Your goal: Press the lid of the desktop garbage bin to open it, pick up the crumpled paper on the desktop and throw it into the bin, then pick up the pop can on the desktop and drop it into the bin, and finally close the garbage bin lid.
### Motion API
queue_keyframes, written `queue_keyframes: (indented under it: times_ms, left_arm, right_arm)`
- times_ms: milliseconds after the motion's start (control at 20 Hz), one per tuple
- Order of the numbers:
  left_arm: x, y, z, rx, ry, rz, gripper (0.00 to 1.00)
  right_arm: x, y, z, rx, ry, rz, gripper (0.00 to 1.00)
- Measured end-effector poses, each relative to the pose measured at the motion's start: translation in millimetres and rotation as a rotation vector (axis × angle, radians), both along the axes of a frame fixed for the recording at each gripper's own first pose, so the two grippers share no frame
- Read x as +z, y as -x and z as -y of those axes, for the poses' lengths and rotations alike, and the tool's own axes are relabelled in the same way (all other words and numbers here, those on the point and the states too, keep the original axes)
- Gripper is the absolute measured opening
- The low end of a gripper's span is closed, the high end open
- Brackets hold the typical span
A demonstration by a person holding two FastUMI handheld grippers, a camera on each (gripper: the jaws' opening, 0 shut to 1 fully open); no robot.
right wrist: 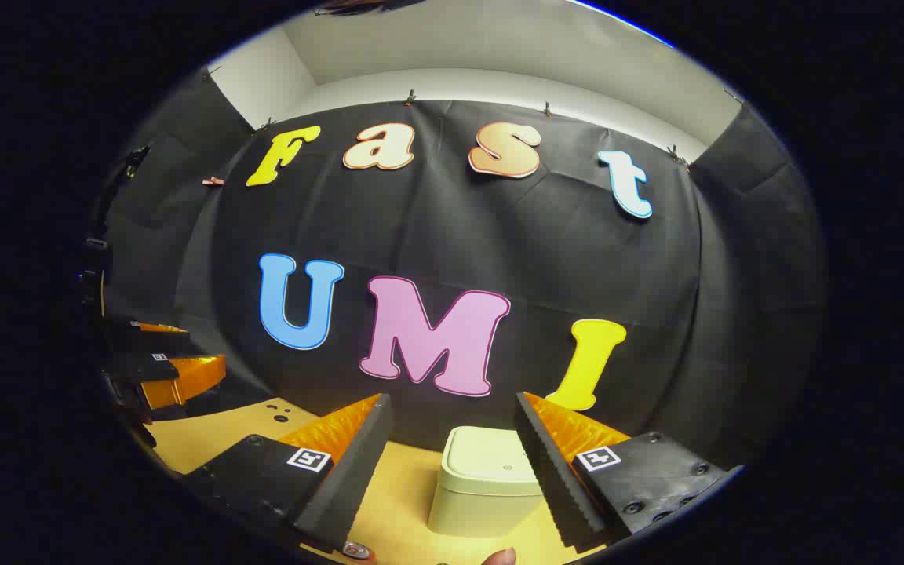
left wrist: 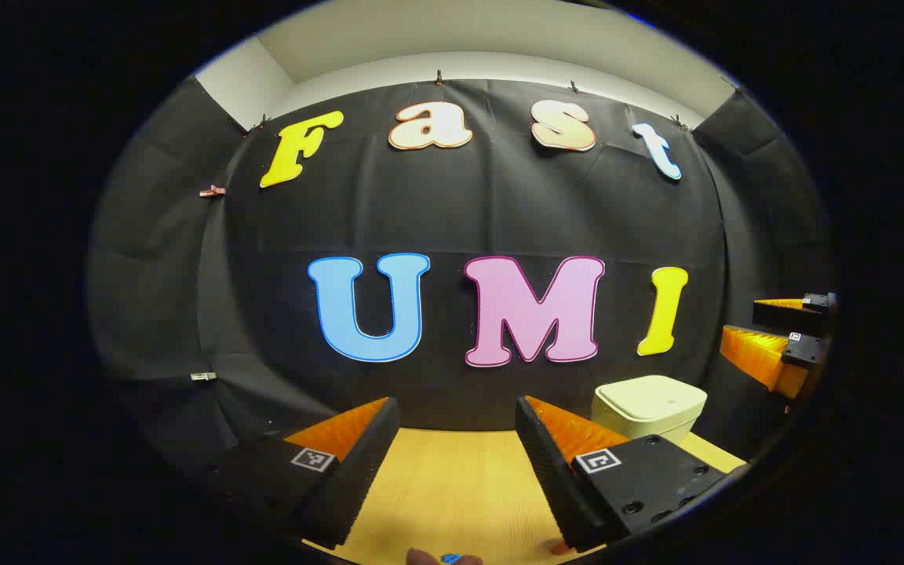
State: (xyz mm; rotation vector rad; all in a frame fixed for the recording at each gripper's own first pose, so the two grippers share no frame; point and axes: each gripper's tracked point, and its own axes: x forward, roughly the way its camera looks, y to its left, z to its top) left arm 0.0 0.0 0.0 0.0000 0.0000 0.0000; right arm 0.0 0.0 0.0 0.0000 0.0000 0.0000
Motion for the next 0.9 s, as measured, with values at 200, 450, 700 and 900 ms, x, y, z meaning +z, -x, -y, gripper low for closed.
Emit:
queue_keyframes:
  times_ms: [200,450,700,900]
  left_arm:
    - [4.2,4.7,8.2,-0.018,-0.031,0.013,0.95]
    - [10.6,8.9,15.7,-0.047,-0.072,0.039,0.95]
    - [9.7,7.4,21.8,-0.066,-0.07,0.032,0.98]
    - [4.4,4.6,25.8,-0.074,-0.065,0.016,0.97]
  right_arm:
    - [-6.1,0.5,-1.9,0.018,-0.029,-0.021,0.97]
    - [-1.4,-0.6,-6.8,0.031,-0.006,-0.005,0.97]
    - [-6.5,-0.1,-8.5,0.041,-0.015,-0.023,0.97]
    - [-11.1,-0.1,-6.8,0.048,-0.018,-0.038,0.97]
